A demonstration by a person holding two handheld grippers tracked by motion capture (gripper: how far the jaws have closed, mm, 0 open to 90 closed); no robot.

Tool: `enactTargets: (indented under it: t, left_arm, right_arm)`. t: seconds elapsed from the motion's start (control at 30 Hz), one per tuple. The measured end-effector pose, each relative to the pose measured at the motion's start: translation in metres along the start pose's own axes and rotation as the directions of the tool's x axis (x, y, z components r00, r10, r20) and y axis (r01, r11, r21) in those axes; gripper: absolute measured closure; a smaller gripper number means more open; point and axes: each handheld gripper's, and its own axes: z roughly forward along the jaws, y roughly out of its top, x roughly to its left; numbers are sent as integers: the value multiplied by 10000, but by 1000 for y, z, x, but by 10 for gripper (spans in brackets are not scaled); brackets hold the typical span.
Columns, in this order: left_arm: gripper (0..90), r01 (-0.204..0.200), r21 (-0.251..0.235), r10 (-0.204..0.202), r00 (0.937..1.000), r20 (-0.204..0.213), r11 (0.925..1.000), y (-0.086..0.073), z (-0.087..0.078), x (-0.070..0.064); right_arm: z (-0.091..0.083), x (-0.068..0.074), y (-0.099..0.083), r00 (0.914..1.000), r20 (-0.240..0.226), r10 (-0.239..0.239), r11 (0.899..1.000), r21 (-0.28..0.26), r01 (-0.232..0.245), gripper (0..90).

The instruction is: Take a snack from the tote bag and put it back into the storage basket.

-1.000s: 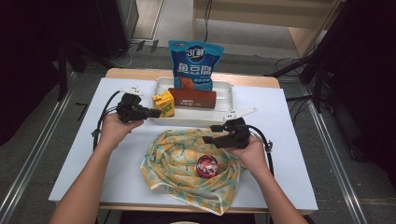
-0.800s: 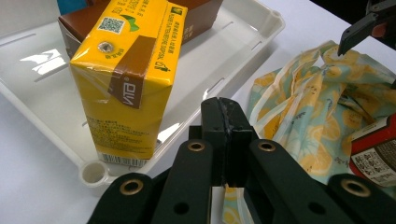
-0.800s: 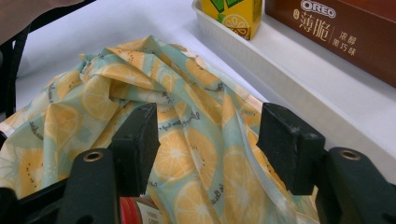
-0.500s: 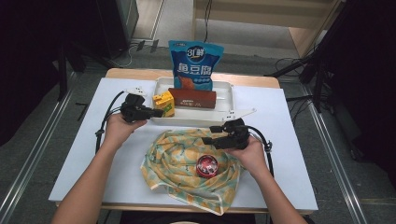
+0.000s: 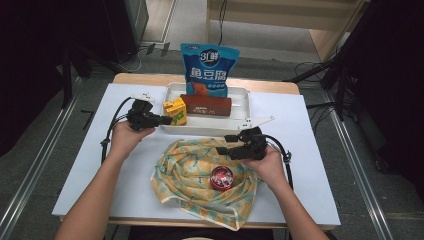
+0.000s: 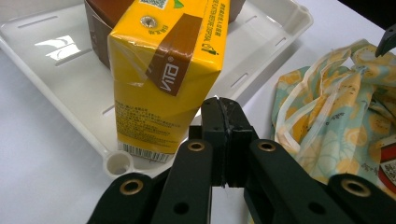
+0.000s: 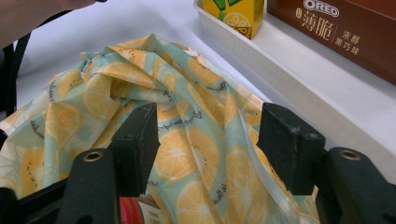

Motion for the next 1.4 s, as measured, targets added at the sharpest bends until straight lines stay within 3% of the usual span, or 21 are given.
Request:
enactTargets:
  t: [0.67, 0.93, 1.1, 1.27, 1.37, 1.4]
  left_arm:
    - [900, 407, -243, -416, 9984, -376, 9989, -6, -8, 12]
    - [886, 661, -266, -667, 9976, -200, 9975, -7, -9, 15]
    - [810, 860, -22, -860, 9963, 66, 9963, -7, -8, 13]
    - [719, 888, -77, -885, 9954, 365, 9960, -5, -9, 10]
    - [610, 1044, 126, -1049, 9928, 573, 9945, -4, -9, 9]
    - [578, 924, 191, -932, 9946, 461, 9955, -4, -9, 8]
  right_arm:
    - [0, 0, 0, 10000, 1, 4, 10000, 22, -4, 397]
    - [0, 0, 0, 10000, -5, -32, 10000, -18, 32, 397]
    - [-1, 0, 0, 10000, -5, 3, 10000, -20, -3, 398]
    - [-1, -1, 0, 10000, 40, 22, 10000, 32, -22, 398]
    - [-2, -1, 0, 10000, 68, -32, 10000, -14, 32, 399]
    - [-2, -1, 0, 10000, 76, -44, 10000, -18, 44, 399]
